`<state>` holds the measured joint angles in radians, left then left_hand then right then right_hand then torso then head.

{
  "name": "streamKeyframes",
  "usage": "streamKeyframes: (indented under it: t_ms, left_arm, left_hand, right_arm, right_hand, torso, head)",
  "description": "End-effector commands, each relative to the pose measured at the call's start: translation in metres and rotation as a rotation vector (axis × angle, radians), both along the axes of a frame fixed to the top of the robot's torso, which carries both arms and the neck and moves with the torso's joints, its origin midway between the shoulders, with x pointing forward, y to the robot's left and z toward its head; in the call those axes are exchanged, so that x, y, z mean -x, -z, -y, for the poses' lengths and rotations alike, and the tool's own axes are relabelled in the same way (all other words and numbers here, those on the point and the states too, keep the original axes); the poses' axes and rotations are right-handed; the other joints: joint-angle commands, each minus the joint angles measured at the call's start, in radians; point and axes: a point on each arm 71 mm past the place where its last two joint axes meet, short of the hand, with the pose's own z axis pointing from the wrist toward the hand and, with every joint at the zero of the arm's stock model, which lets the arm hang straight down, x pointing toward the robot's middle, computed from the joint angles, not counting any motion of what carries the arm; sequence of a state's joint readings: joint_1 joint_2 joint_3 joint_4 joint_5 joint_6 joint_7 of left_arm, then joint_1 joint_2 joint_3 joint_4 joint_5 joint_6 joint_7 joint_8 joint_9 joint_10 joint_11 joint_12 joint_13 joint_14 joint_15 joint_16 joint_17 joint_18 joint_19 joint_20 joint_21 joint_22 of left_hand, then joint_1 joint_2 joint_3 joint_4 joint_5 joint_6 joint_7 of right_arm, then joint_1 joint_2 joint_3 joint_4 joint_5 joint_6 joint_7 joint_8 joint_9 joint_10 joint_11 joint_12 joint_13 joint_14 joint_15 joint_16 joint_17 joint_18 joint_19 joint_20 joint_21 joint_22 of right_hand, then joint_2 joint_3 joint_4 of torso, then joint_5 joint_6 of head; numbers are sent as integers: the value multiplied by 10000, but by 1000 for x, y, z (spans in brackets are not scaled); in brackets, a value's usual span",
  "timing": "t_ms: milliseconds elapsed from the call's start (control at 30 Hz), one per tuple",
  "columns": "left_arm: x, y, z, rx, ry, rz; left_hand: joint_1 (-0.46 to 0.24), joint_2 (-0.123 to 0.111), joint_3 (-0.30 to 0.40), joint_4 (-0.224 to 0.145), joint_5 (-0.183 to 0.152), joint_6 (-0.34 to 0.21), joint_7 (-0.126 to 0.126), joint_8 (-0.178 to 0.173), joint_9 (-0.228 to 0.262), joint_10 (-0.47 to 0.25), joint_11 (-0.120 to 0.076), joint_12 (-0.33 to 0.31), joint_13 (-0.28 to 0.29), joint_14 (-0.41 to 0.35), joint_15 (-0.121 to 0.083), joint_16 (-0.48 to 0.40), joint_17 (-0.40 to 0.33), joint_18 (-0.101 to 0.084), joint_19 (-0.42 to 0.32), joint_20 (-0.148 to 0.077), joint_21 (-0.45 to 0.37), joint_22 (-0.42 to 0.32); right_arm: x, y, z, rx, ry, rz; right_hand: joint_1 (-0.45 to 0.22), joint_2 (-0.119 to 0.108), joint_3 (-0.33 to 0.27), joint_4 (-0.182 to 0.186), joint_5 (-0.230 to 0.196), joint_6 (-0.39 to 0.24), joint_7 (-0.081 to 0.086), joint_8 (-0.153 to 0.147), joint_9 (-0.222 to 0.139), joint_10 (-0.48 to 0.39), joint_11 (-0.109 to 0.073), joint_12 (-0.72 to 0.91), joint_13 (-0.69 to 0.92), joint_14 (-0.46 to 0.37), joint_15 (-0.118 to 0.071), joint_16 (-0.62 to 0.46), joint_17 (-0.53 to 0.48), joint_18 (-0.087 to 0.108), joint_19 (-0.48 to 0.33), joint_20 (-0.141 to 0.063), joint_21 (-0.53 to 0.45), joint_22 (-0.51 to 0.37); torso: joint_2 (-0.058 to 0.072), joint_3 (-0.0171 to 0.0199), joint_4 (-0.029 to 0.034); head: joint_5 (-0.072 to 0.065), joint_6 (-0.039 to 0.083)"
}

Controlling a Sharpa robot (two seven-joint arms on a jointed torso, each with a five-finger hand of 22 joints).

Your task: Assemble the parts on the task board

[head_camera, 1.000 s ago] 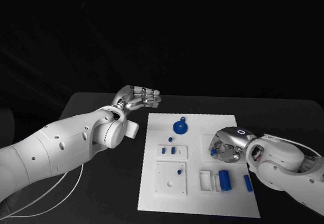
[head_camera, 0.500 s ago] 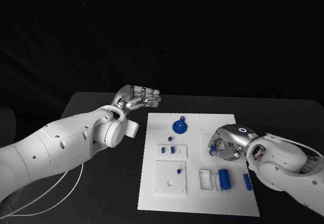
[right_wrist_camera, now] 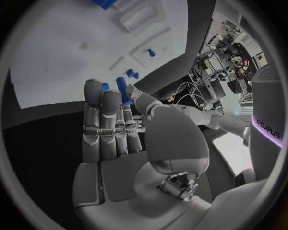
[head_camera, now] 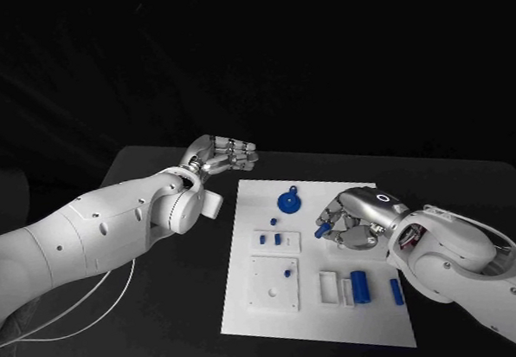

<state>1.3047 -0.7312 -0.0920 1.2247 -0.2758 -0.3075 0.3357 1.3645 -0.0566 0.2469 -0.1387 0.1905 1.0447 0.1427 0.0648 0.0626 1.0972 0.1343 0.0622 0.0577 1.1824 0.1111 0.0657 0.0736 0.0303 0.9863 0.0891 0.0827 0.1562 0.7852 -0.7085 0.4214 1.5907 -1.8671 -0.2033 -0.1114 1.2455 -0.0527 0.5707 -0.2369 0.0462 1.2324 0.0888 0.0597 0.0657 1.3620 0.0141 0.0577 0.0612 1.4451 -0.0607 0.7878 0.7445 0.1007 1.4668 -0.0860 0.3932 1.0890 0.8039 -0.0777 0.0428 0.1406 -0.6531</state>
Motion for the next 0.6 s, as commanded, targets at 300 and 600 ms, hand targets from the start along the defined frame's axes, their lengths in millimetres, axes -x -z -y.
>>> streamKeyframes:
  t_ms: [300, 600]
  left_arm:
    - [-1, -2, 8, 110, 181, 72]
    - [-2, -1, 17, 154, 304, 66]
  left_hand:
    - [-8, 61, -25, 50, 36, -76, 20, -13, 10, -56, 18, -12, 0, -47, -10, -12, 10, -71, 14, 34, 58, -41]
    - [9, 71, -11, 52, 40, -78, 21, -12, 10, -51, 13, -12, 0, -42, -16, -10, 11, -68, 17, 32, 62, -48]
  right_arm:
    - [21, 6, -50, -49, -1485, 98]
    - [46, 25, -89, 645, -2408, 172]
  right_hand:
    - [19, 108, -27, -28, 86, 260, -98, 46, 67, 53, 37, 30, 10, -2, -64, -37, 13, 203, 360, -34, 9, -4]
    - [-48, 113, 14, -121, 94, 274, -100, 48, 70, 60, 36, 30, 11, -5, -59, -60, 3, 216, 346, -25, -31, -14]
  torso:
    - [1, -12, 34]
    - [-5, -37, 24]
  head:
    - [237, 24]
    - [371, 51]
